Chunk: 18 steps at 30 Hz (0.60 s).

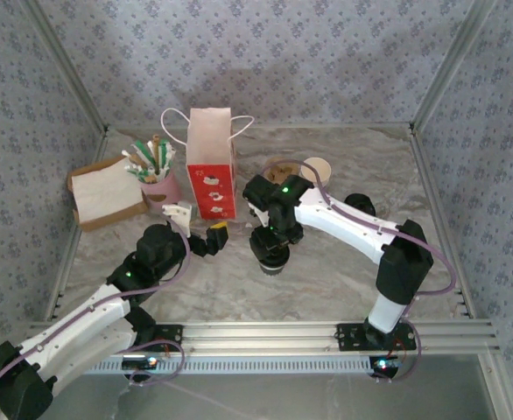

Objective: Pack the takeout coffee

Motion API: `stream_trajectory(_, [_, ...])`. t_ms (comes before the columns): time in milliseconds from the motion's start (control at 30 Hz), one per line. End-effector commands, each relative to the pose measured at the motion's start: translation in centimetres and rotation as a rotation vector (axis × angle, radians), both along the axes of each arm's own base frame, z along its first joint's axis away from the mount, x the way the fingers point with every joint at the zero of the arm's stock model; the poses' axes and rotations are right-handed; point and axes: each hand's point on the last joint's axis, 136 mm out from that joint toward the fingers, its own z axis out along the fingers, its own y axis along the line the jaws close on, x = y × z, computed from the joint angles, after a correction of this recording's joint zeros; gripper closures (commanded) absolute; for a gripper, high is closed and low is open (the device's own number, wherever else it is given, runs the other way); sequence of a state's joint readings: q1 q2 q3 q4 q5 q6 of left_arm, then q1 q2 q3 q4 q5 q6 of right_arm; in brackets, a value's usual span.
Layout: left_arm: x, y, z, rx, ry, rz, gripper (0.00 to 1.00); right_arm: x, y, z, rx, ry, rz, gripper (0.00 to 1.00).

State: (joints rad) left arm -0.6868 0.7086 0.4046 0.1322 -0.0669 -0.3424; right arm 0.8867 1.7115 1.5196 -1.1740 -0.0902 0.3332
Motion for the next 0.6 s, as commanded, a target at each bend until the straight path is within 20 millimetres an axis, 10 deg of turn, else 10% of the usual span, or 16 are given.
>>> stream_trajectory(0, [0.0,-0.1,1.0,-0.033,-0.025,-0.008,0.0,-0.4,-0.4,1.0,-0.013,-0.017,-0.006,0.27])
stream_trajectory(567, [0.0,-0.1,0.9,-0.031,-0.026,-0.008,0.0,-0.9,-0.6,2.0,-0.005,-0.046,-0.005,0.27])
